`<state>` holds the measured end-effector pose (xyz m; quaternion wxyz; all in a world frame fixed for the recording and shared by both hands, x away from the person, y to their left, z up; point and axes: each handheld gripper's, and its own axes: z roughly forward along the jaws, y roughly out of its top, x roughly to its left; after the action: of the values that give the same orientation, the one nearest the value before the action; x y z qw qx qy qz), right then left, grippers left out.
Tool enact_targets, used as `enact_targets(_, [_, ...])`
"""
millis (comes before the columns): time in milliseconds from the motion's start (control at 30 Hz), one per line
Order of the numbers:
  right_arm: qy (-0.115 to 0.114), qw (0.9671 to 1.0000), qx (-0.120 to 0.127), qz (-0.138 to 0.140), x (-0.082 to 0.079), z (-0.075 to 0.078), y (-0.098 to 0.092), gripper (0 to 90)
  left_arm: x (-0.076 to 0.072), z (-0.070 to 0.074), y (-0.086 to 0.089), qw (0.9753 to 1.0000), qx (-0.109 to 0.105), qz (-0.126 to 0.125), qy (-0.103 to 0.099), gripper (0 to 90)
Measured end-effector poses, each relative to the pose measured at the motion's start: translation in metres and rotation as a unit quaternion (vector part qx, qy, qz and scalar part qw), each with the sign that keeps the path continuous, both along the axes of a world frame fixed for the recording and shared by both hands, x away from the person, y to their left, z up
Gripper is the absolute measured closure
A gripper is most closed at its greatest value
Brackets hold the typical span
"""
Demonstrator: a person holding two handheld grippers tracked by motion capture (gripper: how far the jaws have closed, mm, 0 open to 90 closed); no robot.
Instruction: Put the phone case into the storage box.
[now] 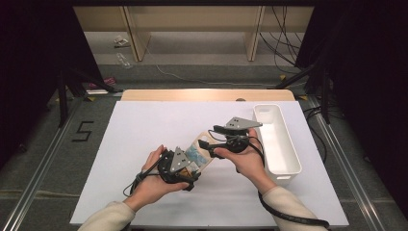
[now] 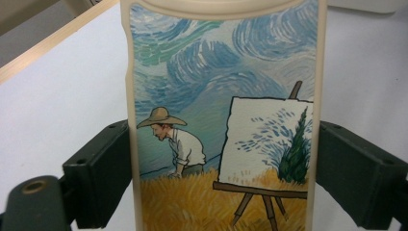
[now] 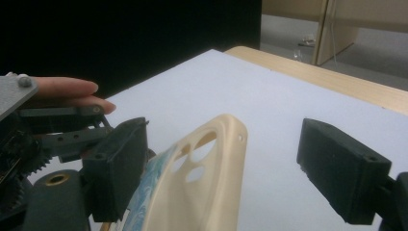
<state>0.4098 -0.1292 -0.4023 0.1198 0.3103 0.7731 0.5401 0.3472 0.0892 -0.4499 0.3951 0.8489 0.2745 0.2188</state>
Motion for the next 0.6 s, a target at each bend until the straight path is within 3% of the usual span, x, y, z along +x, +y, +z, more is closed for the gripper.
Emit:
enact_targets(233, [0.009,0.9999,-0.008,-0.004,0.0021,-0.0020,0.0047,23.7,-0.0006,-0.0005,-0.0010,1.0000,0.001,-0.003,0.000,11.4])
enact_targets(600, [0.027,0.9996,-0.007,-0.009,0.0047,-0.0031,0.0066,41.0,-0.0011,-0.0005,-0.0025,1.0000,0.000,-0.004,-0.004,11.5])
